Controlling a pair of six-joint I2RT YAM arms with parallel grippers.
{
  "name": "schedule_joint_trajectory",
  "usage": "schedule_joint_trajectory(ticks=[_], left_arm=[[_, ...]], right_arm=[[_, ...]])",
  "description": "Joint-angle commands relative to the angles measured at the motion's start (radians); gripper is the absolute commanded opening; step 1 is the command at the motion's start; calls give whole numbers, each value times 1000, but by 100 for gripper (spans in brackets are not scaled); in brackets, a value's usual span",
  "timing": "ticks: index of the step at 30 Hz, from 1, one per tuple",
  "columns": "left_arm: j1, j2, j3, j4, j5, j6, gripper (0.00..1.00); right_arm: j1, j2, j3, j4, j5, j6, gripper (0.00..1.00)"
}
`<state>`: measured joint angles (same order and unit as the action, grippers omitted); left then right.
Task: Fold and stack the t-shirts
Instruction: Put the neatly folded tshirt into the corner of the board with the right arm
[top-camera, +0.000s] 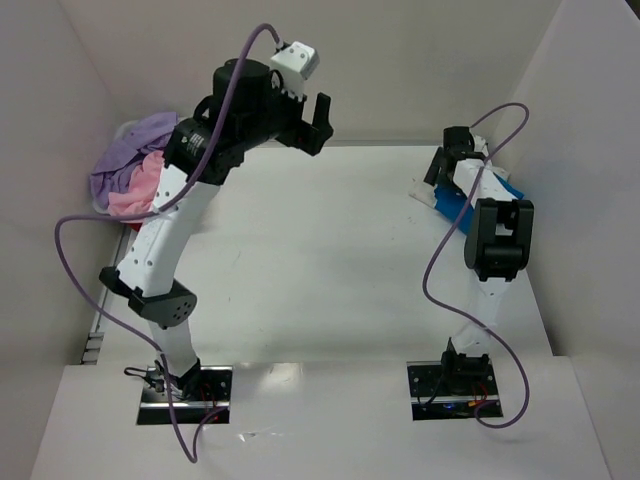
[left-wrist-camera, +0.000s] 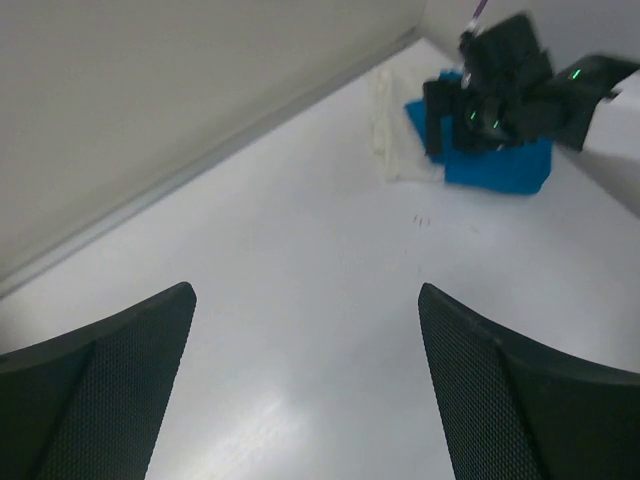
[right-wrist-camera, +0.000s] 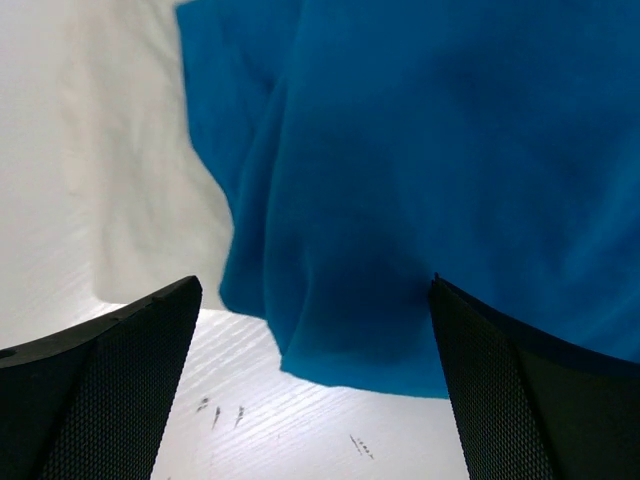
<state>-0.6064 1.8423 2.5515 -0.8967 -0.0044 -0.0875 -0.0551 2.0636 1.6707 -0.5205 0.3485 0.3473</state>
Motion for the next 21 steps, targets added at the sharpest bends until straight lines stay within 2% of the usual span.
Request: schedule_joint_trajectory(ticks=[1, 2, 6, 7, 9, 13, 14, 18, 20, 21], left_arm=[[-1, -76, -192, 61, -80, -32, 100], [-1, -115, -349, 105, -80, -46, 100], [35, -305, -676, 330, -83, -101, 100], [49, -358, -716, 350, -56, -101, 100], [83, -397, -772, 377, -28, -112, 100], [94, -445, -838, 378, -28, -84, 100], [94, -445, -855, 378, -28, -75, 100], [94, -477, -889, 378, -28, -63, 100], [94, -489, -901, 387, -28, -63, 100], [94, -500, -915, 396, -17, -63, 100]], right_arm=[[-3, 18, 50, -33, 76, 38, 100], [7, 27, 41, -33, 92, 38, 100], [8, 55, 41, -42, 144, 47, 100], [8, 55, 41, -42, 153, 56, 100], [8, 75, 41, -42, 173, 65, 100], [8, 96, 50, -42, 211, 75, 91], [8, 96, 50, -42, 222, 75, 85], [8, 116, 60, -42, 222, 75, 81], [8, 125, 60, -33, 222, 65, 73], [8, 125, 60, -33, 222, 65, 62]])
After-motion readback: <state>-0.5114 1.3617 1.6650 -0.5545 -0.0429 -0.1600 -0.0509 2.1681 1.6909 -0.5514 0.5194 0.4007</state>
